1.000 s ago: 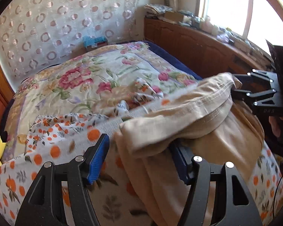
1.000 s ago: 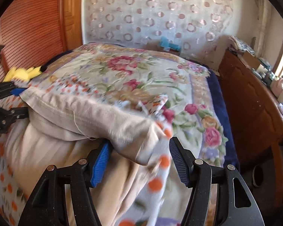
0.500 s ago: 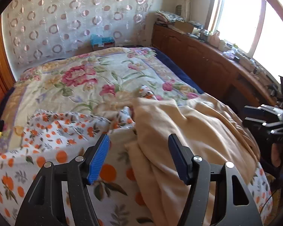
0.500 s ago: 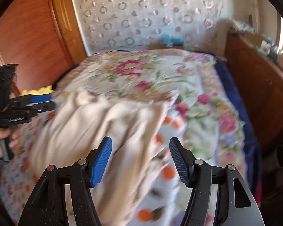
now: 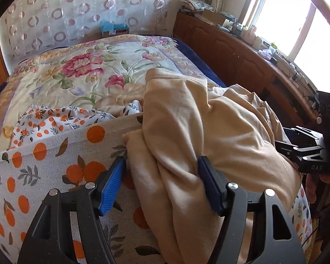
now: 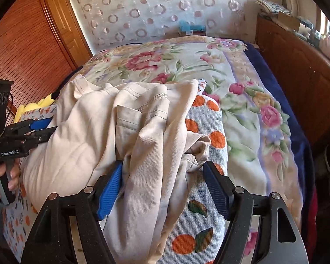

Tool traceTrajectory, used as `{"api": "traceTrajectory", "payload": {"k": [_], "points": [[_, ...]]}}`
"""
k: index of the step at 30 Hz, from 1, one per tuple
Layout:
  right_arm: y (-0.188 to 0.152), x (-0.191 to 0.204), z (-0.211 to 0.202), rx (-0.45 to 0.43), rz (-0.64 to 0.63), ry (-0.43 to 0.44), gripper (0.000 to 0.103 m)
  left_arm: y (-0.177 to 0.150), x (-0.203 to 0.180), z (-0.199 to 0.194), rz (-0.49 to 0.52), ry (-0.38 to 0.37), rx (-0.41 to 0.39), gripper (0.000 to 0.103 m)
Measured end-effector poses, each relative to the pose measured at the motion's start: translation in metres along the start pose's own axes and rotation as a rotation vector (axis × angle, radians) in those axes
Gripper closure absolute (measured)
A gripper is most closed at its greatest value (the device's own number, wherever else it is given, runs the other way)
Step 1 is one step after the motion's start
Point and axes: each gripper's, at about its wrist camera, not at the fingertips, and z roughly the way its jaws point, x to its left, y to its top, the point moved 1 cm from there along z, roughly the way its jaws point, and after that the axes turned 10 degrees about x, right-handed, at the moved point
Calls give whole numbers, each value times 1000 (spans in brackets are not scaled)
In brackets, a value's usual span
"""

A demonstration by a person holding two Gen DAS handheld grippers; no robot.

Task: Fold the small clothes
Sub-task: 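Grasp the folded shirt bundle with both grippers and lift it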

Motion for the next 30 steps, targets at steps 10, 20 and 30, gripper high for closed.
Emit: {"api": "traceTrajectory", "payload": {"k": [10,20,30], "points": [[-7,19,-7,-19,-133,9,85,-3,-13,-14,-4,-140,-16,88],[10,61,-53,-167,-242,35,87,-31,-6,-126,49,-42,-211,89],[47,187,-25,-202,-455,141,87,-93,96,-192,-76,113,-282,89]]}}
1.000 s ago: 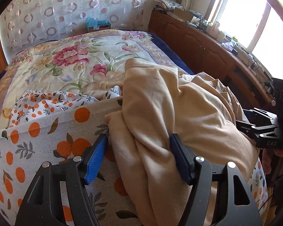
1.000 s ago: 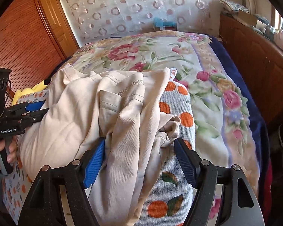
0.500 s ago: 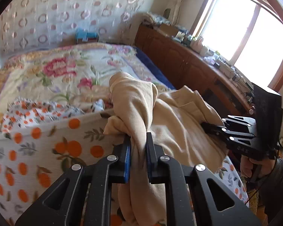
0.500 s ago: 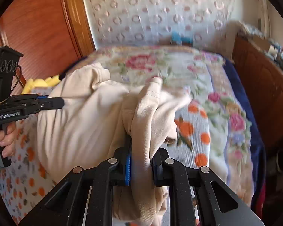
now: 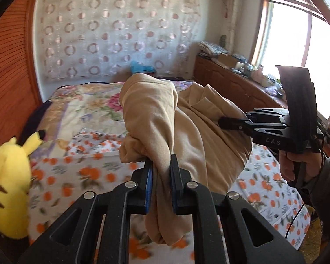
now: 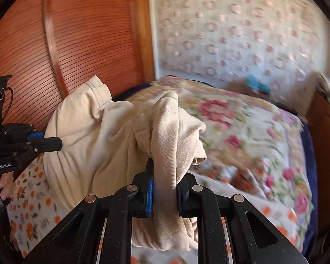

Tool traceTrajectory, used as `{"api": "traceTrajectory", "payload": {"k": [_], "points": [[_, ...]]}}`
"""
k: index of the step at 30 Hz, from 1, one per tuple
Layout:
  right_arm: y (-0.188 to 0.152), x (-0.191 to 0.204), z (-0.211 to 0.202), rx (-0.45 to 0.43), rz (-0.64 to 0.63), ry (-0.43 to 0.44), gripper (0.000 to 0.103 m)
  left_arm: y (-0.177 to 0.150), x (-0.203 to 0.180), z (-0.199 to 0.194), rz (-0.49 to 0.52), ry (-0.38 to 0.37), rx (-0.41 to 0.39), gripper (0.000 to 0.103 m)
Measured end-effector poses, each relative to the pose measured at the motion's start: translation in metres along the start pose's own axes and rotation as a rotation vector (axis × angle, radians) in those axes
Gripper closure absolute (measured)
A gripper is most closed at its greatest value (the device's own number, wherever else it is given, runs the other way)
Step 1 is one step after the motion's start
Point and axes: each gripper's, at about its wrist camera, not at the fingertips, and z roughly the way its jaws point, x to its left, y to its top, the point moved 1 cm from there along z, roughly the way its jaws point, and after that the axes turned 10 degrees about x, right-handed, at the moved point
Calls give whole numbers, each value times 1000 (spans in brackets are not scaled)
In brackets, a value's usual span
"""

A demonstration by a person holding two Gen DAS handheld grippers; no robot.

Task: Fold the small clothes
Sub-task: 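Grasp the folded shirt bundle with both grippers and lift it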

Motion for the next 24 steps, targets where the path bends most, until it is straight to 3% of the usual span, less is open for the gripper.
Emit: {"api": "traceTrajectory", "payload": {"k": [4,10,20,23,24], "points": [[38,38,48,10,-96,43,87,-24,60,-15,-84,66,-16,89],[95,81,129,41,-188,80,87,-61,134,-11,-233,97,-8,89],[155,108,221,74,-247,170,87,-96,180,-27,-380,125,-92,89],[160,112,238,118,-254,182,85,-103,193,-12,-427,154,-53,89],[162,108,245,128,-245,176,80,-111,203,-8,-442,159,-36,89]]}}
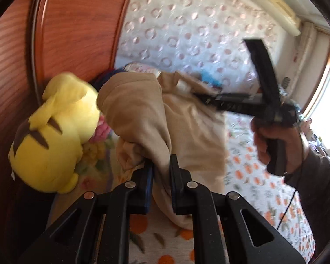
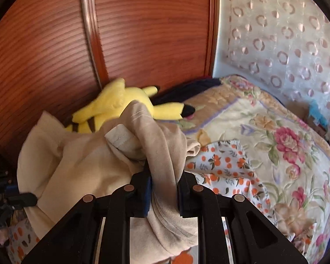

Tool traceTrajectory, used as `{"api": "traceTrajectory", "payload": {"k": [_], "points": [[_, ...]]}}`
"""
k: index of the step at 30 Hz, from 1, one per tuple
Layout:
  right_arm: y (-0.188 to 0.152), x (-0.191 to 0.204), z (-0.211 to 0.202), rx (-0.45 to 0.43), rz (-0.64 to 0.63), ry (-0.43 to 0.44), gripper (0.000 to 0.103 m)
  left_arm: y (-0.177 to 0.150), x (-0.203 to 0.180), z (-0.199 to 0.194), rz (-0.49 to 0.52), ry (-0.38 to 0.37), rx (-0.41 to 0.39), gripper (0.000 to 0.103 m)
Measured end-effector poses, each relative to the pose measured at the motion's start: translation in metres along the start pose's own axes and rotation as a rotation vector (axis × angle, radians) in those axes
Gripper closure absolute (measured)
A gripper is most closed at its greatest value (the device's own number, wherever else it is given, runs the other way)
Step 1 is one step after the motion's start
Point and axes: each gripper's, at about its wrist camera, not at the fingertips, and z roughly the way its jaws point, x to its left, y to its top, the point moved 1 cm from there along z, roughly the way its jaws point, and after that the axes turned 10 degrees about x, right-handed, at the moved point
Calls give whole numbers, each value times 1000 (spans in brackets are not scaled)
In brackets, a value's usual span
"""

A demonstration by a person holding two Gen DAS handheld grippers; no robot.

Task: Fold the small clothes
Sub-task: 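Grasp the folded shirt bundle with both grippers and lift it, then carry the folded shirt beside the yellow plush toy and release it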

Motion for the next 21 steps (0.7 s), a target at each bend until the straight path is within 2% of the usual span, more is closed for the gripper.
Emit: {"api": "traceTrajectory", "payload": {"k": [5,6,11,14,18,21], "points": [[-2,-32,-6,-74,96,-68,58,-12,17,13,-49,5,34,89],[-8,-37,-8,-80,110,-69,57,-13,19,13,-50,5,34,89],[-40,-45,-1,-30,144,7,57,-14,18,13,-28,28,36,89],[-46,-51,15,4,157,-58,57,-17,17,14,-21,41,44,89],[-35,-85,38,-6,272,-136,57,-21,16,15,-26,58,55,89],[-30,-95,46,-3,313,-109,57,-21,15,13,-21,66,48,89]]}}
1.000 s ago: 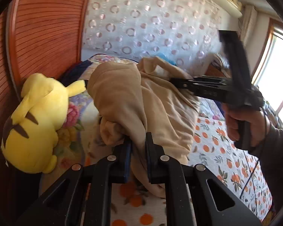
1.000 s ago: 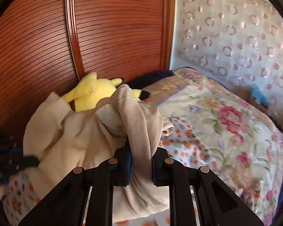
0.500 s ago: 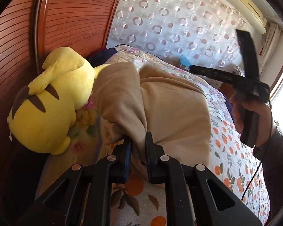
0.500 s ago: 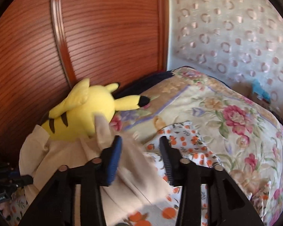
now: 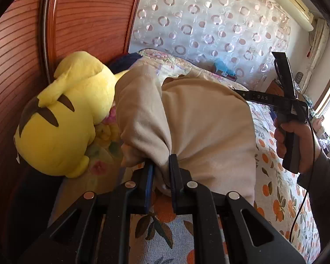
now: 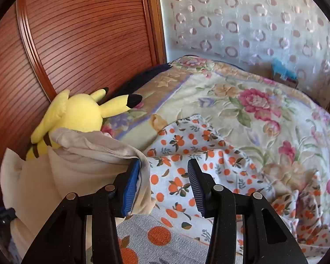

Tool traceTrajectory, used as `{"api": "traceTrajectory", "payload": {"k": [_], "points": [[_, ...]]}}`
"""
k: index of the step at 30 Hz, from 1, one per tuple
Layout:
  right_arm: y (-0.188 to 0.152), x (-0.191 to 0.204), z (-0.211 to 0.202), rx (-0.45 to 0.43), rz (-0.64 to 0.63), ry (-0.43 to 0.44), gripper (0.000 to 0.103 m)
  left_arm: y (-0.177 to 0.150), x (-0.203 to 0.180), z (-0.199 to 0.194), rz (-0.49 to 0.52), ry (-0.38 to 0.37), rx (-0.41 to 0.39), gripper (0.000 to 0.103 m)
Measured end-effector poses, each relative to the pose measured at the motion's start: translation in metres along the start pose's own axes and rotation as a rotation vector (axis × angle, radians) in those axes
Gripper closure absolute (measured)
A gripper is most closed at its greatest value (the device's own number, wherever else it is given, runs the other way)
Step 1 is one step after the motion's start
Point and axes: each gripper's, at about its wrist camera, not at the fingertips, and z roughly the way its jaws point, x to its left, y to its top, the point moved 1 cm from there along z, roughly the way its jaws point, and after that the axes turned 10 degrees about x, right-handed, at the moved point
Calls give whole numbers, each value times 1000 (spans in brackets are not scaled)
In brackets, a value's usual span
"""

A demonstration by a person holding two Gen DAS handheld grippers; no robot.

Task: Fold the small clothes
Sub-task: 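Carry the folded shirt beside the yellow plush toy and release it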

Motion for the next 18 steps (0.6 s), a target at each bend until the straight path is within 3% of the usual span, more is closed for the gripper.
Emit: {"api": "traceTrajectory", "payload": {"k": [5,10,14,18], "points": [[-20,14,-41,-81,-39,-20,57,-2,-10,-16,37,61,-23,84],[-76,25,-96,-133,-58,5,57,-8,-26,-51,94,112,-92,61],[-124,31,-148,-177,-55,-1,57,-14,-46,-77,148,97,-130,48],[-174,28,-194,-215,-28,-26,57,-24,-76,-99,219,76,-166,22]]}}
